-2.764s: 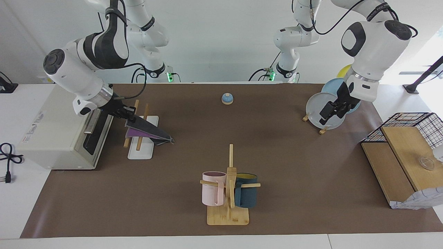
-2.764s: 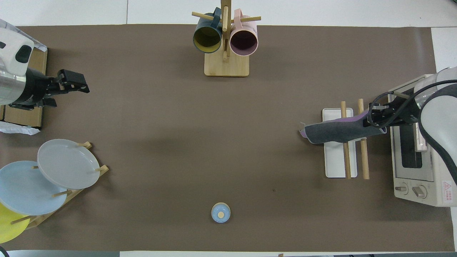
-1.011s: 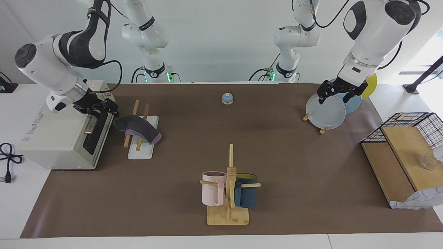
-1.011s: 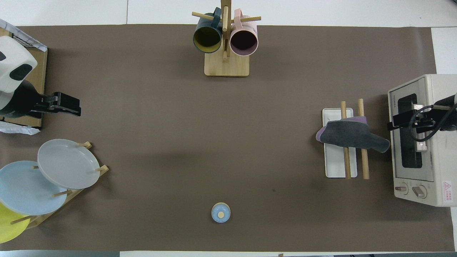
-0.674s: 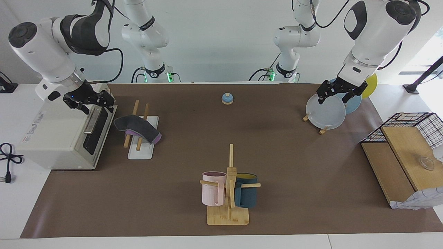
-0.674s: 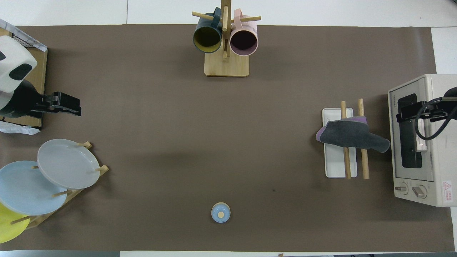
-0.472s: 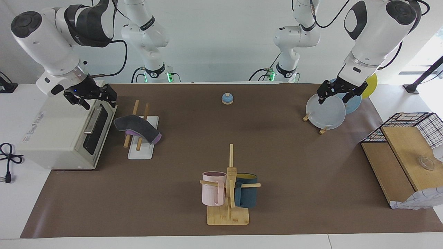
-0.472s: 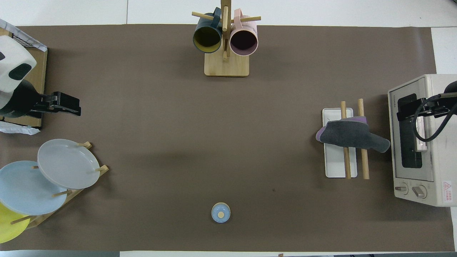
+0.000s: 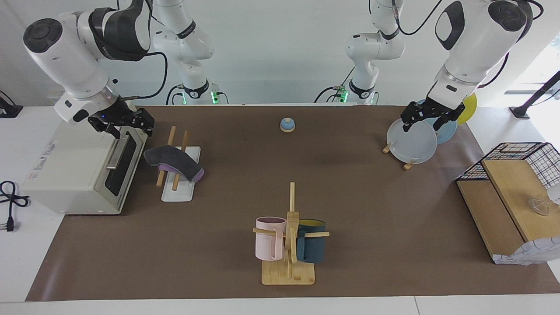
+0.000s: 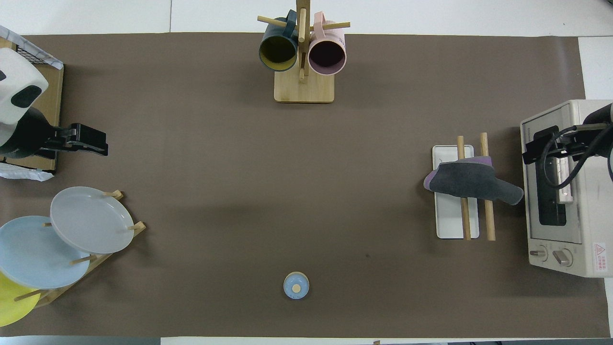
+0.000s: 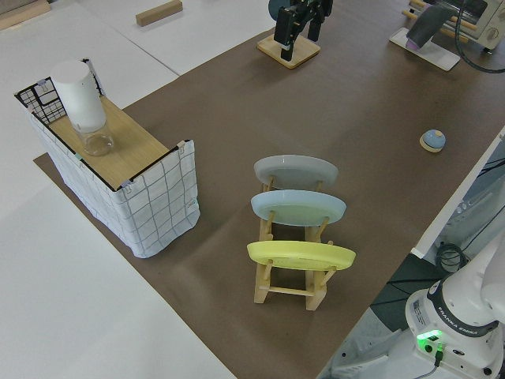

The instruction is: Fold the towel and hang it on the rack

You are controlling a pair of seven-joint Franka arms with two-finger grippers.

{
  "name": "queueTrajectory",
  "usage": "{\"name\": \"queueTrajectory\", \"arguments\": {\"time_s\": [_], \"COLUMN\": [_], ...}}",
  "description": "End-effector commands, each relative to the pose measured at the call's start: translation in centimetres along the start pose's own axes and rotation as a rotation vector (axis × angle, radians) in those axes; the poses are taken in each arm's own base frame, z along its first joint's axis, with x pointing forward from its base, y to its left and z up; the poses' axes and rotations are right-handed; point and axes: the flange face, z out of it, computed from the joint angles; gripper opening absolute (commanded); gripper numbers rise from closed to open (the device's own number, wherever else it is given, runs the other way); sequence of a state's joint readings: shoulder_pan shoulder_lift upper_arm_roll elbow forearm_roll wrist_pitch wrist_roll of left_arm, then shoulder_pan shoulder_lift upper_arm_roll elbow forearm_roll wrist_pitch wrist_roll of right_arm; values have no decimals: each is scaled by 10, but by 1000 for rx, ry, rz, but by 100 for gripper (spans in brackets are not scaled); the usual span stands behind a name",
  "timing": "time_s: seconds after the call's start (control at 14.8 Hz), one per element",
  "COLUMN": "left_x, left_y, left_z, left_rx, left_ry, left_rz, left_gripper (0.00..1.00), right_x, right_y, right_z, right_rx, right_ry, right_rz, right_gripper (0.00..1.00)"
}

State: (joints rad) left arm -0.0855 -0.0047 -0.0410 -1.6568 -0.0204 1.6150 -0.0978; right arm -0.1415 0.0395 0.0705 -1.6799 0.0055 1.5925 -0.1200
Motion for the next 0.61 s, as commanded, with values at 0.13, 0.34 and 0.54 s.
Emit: {"name": "queueTrajectory", "arguments": {"time_s": [0.13, 0.34, 0.54], "left_x": [-6, -6, -6], "left_y": [-4, -4, -4], "left_z": [-3, -3, -3], "left_rx": [-11, -11, -11], "left_ry": [10, 10, 9], "left_rz": [1, 1, 1], "left_gripper": [100, 100, 100], "right_x": [5, 3, -1], "right_y": [-14, -7, -7], "right_z": [-19, -18, -17], "right_rx": [-79, -71, -70], "right_ry": [12, 6, 3], "right_rz": [-19, -3, 1], "right_gripper": [100, 100, 100]}}
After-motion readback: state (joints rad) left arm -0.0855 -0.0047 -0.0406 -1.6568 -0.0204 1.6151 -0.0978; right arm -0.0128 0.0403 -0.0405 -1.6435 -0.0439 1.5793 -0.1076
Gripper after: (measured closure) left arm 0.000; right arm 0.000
